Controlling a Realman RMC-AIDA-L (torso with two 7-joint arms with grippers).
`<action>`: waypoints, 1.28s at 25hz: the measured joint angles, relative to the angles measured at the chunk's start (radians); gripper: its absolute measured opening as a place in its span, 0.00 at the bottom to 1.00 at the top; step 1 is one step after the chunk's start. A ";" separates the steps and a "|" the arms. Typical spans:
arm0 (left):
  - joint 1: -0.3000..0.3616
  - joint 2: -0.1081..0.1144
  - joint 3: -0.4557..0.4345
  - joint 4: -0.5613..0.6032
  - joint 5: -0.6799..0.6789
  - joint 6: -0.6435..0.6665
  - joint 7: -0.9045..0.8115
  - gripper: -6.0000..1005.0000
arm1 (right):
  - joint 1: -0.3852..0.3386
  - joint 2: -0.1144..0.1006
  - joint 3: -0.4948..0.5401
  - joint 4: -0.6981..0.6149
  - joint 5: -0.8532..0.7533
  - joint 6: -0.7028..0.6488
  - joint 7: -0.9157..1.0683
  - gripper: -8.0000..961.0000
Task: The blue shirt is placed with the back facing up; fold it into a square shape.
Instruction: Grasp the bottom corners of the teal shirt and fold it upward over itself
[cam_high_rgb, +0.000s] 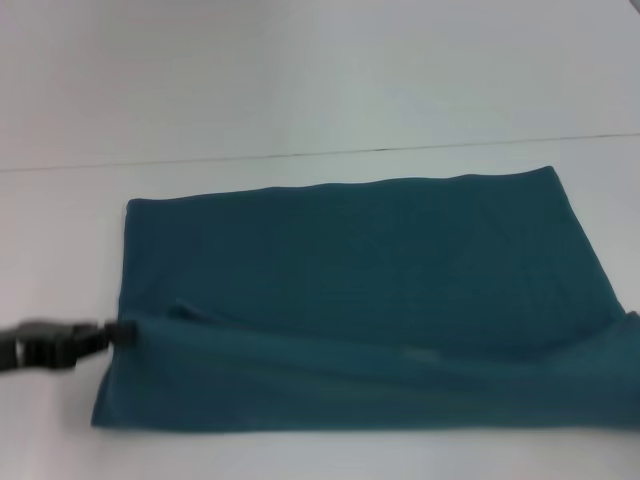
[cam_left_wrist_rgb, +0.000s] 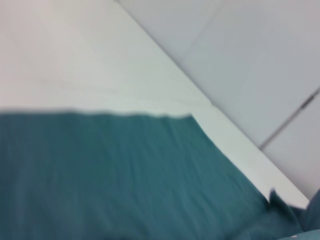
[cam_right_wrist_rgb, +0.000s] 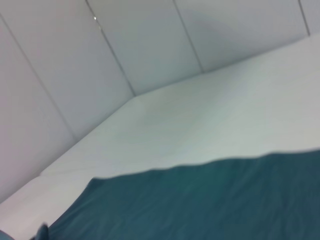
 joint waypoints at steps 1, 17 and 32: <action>-0.025 0.008 -0.002 -0.012 -0.007 -0.025 -0.006 0.02 | 0.031 0.002 0.006 0.001 0.001 0.033 0.001 0.04; -0.244 0.014 0.031 -0.175 -0.076 -0.623 0.019 0.02 | 0.288 0.015 -0.029 0.179 0.172 0.526 -0.105 0.04; -0.296 -0.013 0.075 -0.284 -0.234 -0.910 0.186 0.02 | 0.402 0.043 -0.046 0.290 0.261 0.801 -0.300 0.04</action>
